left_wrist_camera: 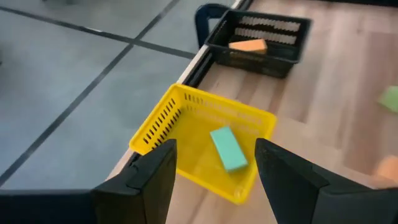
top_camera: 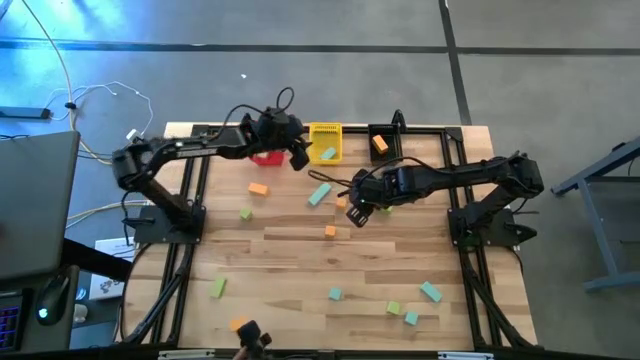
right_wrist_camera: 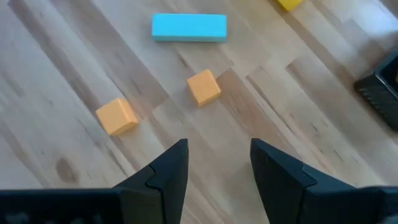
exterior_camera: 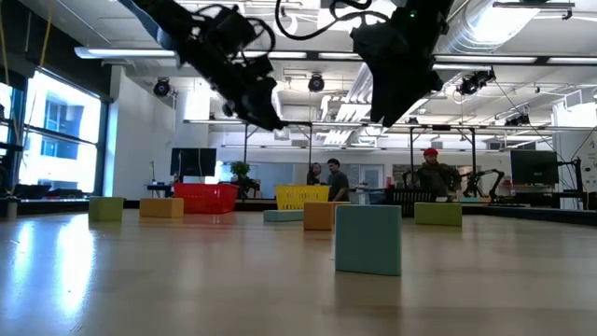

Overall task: Sort & place blocks by color
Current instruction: Put the orange block into the black basket

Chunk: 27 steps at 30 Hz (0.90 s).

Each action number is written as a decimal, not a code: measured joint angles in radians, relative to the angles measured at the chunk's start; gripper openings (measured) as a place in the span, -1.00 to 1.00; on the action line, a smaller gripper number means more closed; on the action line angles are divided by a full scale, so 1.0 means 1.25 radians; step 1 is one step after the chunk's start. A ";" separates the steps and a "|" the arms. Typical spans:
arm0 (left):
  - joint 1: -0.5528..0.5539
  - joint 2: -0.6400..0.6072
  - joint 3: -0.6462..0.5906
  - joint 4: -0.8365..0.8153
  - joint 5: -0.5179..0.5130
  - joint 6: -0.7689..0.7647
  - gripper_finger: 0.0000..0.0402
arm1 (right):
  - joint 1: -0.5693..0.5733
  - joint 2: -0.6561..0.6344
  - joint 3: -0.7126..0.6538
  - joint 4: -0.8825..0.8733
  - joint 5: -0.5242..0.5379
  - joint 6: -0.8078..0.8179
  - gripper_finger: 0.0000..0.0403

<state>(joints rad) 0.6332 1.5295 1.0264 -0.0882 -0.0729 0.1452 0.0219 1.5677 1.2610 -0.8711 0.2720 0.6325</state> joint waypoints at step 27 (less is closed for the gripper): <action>-0.277 -0.267 0.000 -0.605 0.028 -0.090 0.01 | -0.060 0.077 0.000 0.138 -0.072 -0.324 -0.01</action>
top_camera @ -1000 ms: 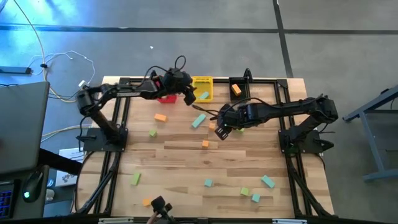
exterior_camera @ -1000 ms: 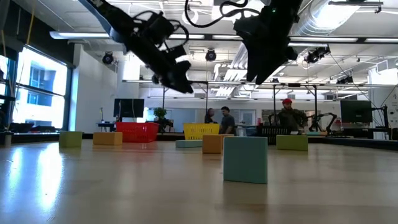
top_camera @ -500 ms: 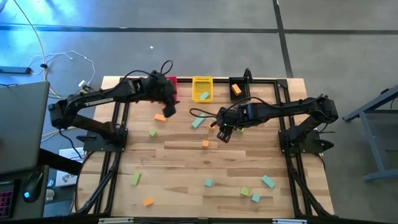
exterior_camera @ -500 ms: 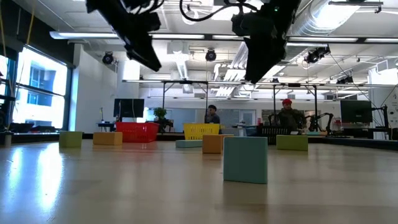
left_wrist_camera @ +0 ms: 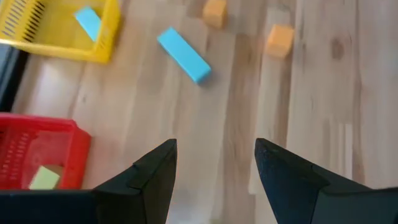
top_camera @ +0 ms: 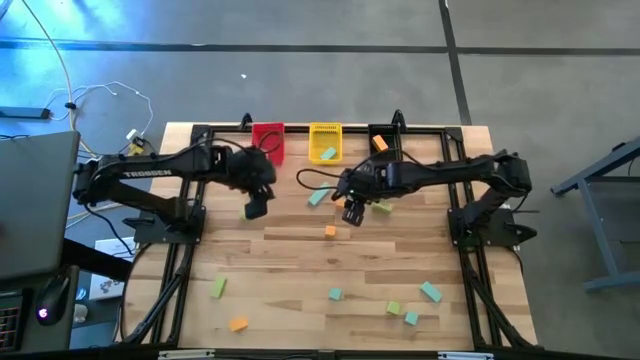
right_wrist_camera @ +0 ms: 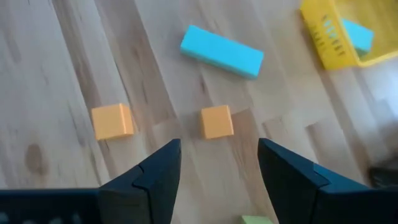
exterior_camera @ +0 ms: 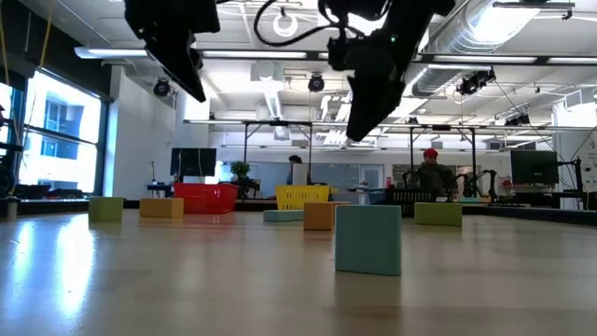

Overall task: Sort & place blocks by color
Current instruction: Put the orange block into the black basket

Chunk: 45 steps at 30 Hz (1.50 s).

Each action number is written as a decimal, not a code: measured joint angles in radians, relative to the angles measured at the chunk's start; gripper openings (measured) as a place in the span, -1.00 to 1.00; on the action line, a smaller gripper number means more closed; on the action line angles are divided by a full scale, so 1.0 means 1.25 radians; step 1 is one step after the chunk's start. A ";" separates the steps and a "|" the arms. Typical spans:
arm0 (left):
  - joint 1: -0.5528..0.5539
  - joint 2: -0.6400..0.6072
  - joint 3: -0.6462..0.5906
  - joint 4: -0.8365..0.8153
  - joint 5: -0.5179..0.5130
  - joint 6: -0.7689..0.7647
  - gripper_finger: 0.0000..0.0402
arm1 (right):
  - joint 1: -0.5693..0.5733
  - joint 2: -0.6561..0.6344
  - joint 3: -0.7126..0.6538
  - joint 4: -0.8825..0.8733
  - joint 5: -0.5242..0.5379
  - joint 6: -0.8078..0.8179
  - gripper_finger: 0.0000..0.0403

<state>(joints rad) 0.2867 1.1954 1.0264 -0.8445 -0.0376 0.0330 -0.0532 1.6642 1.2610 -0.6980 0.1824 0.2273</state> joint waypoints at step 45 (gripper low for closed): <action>-0.075 0.001 0.000 -0.102 -0.003 -0.039 0.01 | -0.044 0.244 0.000 0.126 -0.008 -0.114 -0.28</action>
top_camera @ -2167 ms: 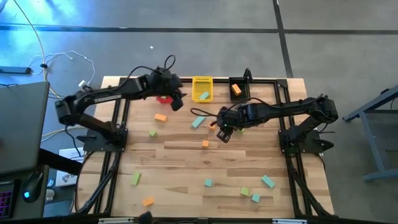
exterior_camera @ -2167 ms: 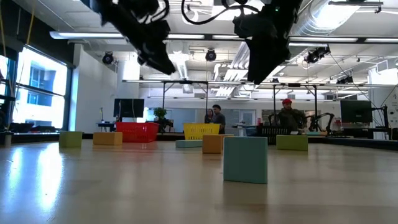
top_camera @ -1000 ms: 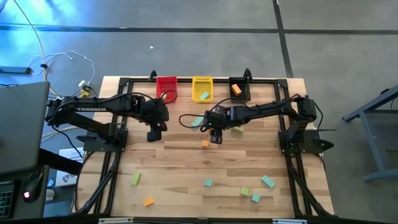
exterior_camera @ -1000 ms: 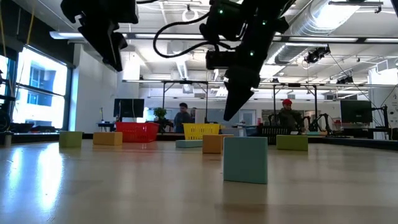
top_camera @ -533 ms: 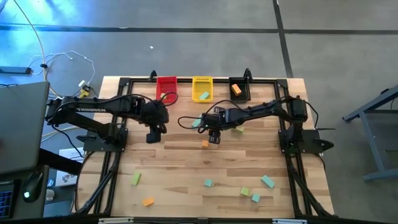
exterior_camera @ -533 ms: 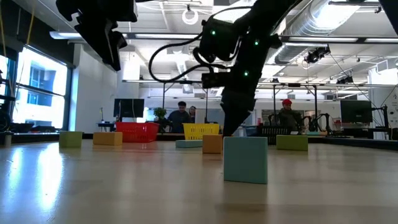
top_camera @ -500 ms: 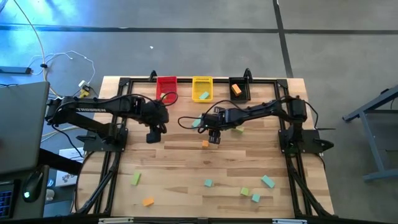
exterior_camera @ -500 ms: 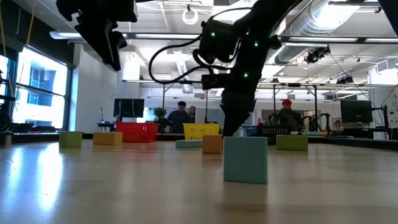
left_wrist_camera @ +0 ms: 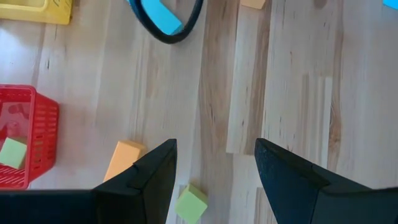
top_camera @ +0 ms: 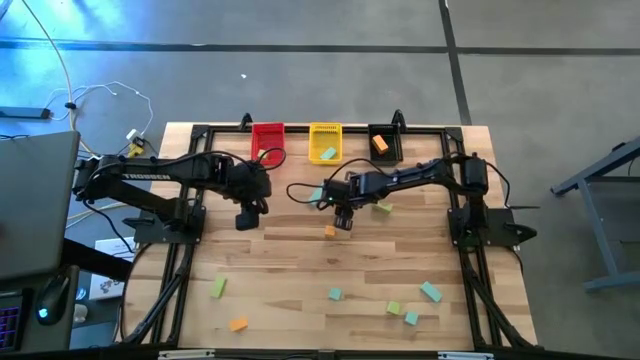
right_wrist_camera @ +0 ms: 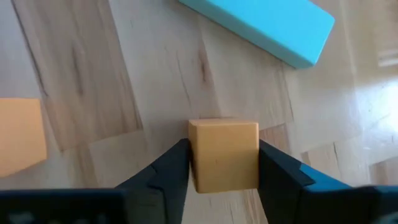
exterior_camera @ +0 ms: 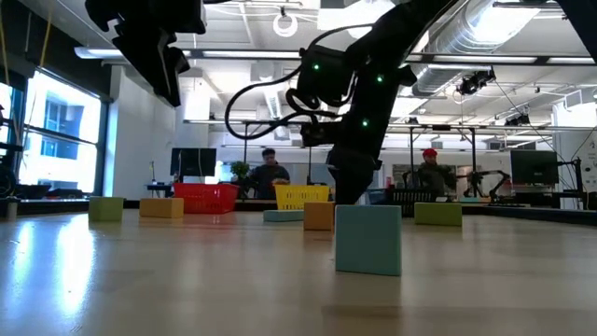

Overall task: Sort & place blocks by color
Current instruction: Put the orange block into the black basket

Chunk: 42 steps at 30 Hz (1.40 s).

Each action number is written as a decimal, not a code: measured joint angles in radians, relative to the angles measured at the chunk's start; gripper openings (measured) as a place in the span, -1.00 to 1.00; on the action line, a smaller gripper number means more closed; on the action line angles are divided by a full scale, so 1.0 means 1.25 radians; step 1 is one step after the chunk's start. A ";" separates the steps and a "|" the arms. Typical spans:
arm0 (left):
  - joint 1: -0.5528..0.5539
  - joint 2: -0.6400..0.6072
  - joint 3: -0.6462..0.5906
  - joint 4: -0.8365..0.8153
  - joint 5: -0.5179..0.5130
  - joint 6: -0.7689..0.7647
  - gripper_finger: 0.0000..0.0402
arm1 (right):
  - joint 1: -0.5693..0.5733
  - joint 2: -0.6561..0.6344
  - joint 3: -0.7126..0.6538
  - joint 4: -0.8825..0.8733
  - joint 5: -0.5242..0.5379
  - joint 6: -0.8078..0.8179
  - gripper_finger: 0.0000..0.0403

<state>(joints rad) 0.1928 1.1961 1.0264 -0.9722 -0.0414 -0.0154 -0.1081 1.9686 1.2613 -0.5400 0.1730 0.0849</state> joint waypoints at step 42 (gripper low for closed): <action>0.000 0.000 0.000 -0.109 -0.104 -0.084 0.01 | -0.286 -0.165 -0.001 -0.159 0.215 0.183 -0.46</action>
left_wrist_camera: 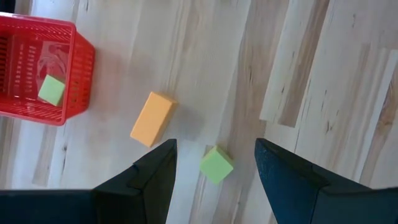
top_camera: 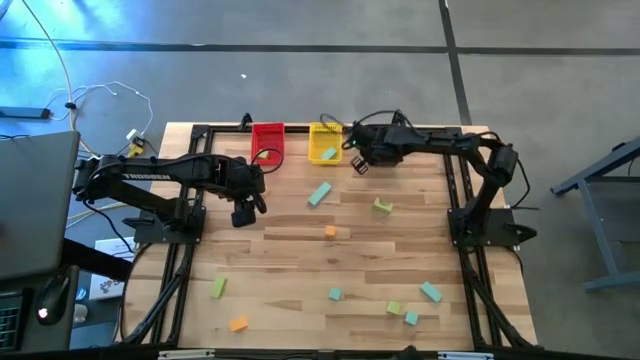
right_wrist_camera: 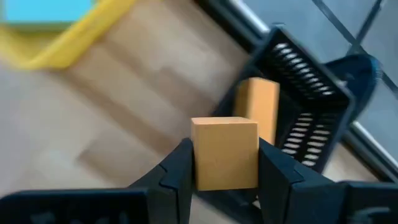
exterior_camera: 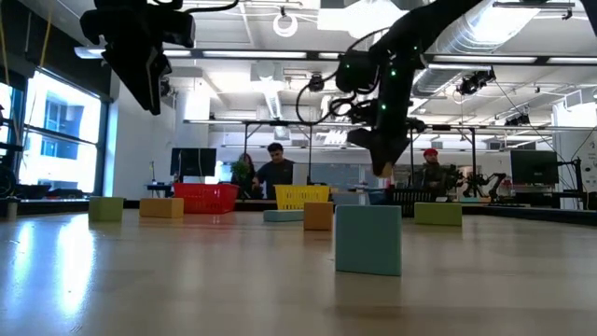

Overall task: Sort & place blocks by color
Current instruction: Put the orange block into the black basket

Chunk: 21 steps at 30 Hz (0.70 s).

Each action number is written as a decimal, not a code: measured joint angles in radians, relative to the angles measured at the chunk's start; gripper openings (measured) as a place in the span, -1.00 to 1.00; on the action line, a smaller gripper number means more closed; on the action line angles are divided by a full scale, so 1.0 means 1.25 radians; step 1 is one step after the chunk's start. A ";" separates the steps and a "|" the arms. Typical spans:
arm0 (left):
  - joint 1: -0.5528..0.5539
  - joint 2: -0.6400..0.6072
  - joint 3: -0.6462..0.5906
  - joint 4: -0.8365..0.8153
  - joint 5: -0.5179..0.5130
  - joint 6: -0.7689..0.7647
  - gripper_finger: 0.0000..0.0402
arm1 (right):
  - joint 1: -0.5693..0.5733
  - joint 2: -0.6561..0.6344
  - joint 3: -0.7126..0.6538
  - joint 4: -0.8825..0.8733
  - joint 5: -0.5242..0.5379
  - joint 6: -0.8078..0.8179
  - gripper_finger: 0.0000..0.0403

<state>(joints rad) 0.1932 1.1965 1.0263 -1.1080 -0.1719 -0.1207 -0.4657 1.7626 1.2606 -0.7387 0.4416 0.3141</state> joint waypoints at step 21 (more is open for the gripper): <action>-0.013 -0.001 -0.011 -0.030 0.011 -0.006 0.01 | -0.105 0.004 0.000 -0.064 -0.123 0.037 -0.46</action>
<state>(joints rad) 0.1775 1.1957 1.0123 -1.1459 -0.1585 -0.1283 -0.5964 1.7676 1.2610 -0.8192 0.2874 0.3607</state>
